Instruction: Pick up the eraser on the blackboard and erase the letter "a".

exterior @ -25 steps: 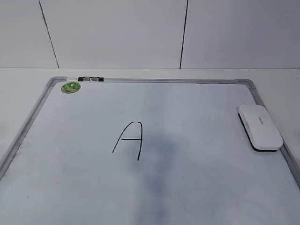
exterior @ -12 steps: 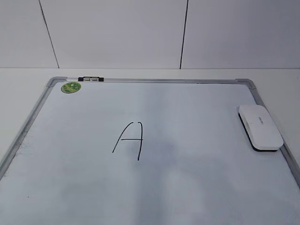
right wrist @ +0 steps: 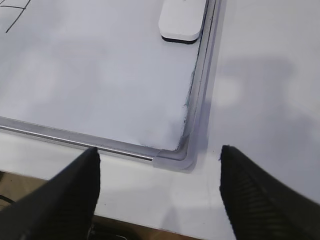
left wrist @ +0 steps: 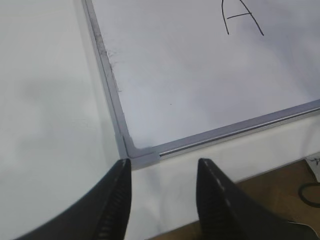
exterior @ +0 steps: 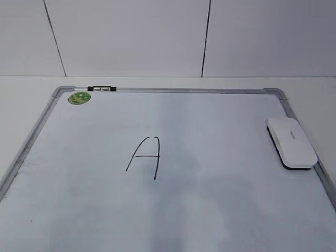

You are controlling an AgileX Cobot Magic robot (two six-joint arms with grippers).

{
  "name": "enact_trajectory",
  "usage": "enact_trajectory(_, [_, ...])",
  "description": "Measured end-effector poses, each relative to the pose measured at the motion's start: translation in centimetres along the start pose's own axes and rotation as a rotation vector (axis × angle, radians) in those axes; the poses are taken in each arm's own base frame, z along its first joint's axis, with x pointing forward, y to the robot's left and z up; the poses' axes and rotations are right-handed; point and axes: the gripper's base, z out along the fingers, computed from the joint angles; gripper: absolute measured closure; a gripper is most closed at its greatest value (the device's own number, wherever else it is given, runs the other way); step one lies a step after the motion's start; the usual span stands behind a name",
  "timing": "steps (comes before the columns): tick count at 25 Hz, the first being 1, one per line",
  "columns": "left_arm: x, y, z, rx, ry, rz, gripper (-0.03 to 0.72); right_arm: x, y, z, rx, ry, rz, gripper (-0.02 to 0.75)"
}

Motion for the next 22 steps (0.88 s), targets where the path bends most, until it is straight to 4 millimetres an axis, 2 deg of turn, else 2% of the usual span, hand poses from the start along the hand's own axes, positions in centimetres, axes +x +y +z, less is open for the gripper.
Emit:
enact_trajectory(5, [-0.26, 0.24, 0.11, -0.025, -0.031, 0.021, 0.363, 0.13, -0.07, 0.67, 0.007, -0.008, -0.004, 0.145])
enact_trajectory(12, [-0.39, 0.40, 0.95, -0.034, -0.071, 0.050, 0.363, 0.06, -0.07, 0.67, 0.007, -0.017, -0.007, 0.145])
enact_trajectory(22, [-0.52, 0.41, 0.97, -0.036, -0.087, 0.050, 0.373, 0.04, -0.07, 0.67, 0.007, -0.019, -0.007, 0.145])
